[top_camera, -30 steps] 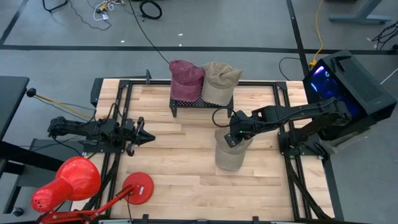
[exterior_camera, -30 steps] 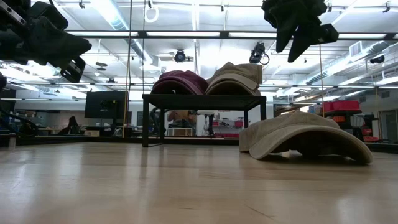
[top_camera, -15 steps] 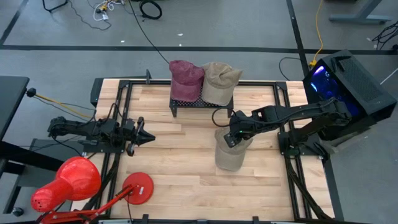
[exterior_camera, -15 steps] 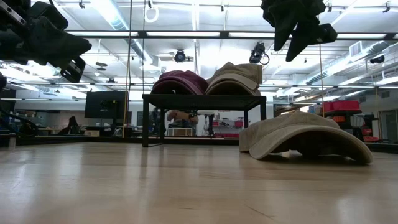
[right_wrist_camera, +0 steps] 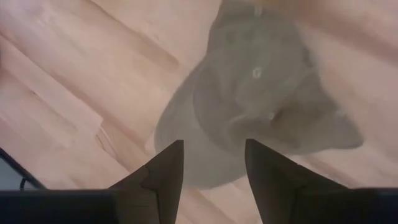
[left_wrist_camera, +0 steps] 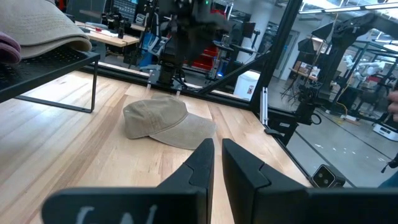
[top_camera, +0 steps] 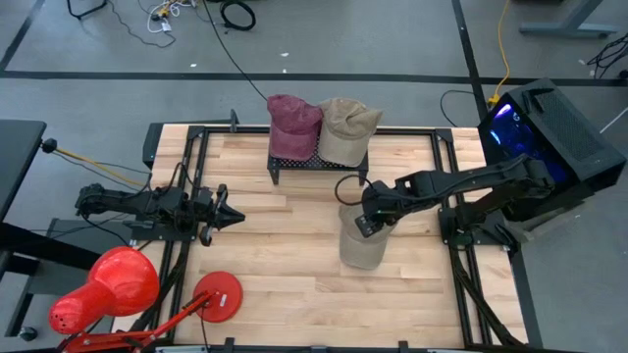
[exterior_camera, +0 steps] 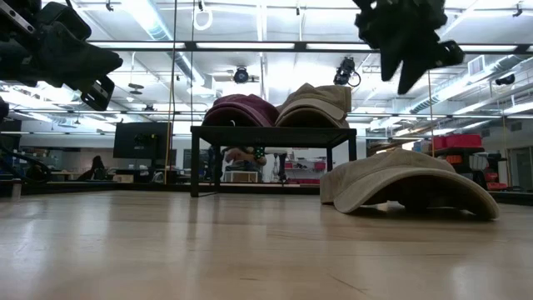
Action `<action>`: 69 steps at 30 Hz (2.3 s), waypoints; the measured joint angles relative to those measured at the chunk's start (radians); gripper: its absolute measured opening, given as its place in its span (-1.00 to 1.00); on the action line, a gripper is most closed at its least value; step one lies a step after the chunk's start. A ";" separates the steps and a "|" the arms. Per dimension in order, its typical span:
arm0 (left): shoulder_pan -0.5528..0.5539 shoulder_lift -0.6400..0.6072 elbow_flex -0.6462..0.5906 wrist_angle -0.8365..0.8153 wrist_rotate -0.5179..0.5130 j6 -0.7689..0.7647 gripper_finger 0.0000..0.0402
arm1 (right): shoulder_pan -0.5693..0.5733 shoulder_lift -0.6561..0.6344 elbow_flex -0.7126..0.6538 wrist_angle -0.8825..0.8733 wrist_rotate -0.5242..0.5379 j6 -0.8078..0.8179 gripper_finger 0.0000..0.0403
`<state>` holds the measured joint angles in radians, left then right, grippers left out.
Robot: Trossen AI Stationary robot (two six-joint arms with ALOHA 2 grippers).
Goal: Pick & Place hat
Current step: Stack the brown cap on top of the brown cap on the shelf
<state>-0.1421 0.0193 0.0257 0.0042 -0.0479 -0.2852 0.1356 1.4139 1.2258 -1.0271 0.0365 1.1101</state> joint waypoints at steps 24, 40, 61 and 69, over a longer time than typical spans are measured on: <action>0.000 0.000 0.000 0.000 0.000 0.000 -0.80 | -0.029 0.030 -0.169 0.149 -0.028 0.231 -0.15; 0.000 0.000 0.000 0.000 0.000 0.000 -0.80 | -0.034 0.144 -0.169 0.145 0.016 0.322 -0.15; 0.000 0.000 0.000 0.000 0.000 0.000 -0.80 | -0.036 0.196 -0.170 0.168 0.026 0.326 -0.15; 0.000 0.000 0.000 0.000 0.000 0.000 -0.80 | -0.036 0.206 -0.170 0.173 0.024 0.326 -0.15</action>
<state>-0.1421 0.0193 0.0257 0.0044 -0.0479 -0.2852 0.0998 1.6198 1.0557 -0.8537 0.0608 1.4363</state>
